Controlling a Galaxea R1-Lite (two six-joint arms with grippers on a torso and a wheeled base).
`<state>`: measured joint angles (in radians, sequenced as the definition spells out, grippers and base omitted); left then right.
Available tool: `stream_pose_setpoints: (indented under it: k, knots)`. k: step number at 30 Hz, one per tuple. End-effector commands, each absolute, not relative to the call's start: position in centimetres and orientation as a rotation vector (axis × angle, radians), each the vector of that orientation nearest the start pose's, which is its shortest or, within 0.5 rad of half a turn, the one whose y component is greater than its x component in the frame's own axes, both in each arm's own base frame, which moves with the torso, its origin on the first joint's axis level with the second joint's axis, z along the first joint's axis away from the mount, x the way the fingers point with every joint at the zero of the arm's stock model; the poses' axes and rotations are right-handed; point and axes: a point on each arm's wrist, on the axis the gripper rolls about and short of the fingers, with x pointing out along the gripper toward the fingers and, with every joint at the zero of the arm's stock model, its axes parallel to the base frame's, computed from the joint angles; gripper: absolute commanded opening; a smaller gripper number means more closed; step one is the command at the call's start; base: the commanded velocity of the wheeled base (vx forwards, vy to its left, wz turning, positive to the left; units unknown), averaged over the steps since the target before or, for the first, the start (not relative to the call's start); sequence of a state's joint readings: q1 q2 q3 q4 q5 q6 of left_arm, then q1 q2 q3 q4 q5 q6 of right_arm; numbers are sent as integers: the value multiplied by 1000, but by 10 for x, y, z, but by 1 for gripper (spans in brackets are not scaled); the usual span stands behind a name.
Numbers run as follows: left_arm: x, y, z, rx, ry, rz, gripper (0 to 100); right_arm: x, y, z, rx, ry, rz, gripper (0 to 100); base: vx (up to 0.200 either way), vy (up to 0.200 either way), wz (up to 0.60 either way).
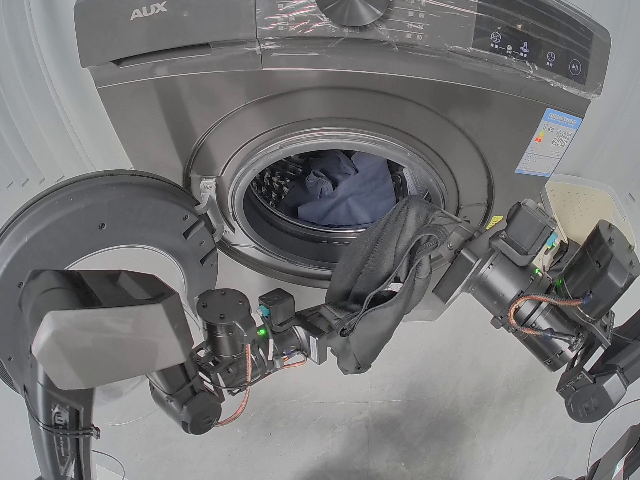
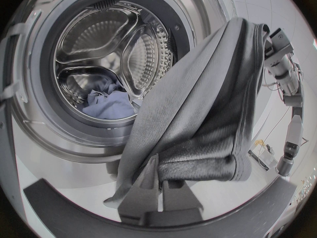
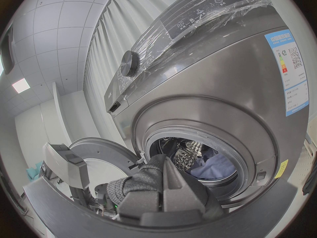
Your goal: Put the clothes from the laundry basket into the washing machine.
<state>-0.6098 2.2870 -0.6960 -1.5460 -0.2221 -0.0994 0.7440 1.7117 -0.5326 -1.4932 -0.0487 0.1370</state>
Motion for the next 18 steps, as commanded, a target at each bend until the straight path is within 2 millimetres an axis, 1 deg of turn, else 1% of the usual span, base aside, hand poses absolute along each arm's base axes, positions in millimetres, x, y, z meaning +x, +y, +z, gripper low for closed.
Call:
stream_pose_setpoints:
  k: [1,2,5,8,10,12,15,18]
  knots:
    - [264,-191,90,-89,41,-822,0,204,184,192,243,-226,701,0,0,0,0]
    - [242,-177,102,-90,44,-808,0,205,180,190,237,-219,690,0,0,0,0]
    - [214,-155,117,-93,33,-782,0,209,174,190,228,-219,665,0,0,0,0]
    - [197,-138,135,-123,-18,-762,0,212,169,190,226,-223,650,0,0,0,0]
    - [191,-128,143,-146,-41,-744,0,213,168,189,224,-220,645,0,0,0,0]
    - [188,-123,145,-159,-48,-733,0,213,168,188,221,-213,646,0,0,0,0]
    - [192,-117,150,-167,-70,-708,0,212,167,184,214,-197,644,0,0,0,0]
    - [198,-117,156,-175,-103,-698,0,213,163,182,207,-190,630,0,0,0,0]
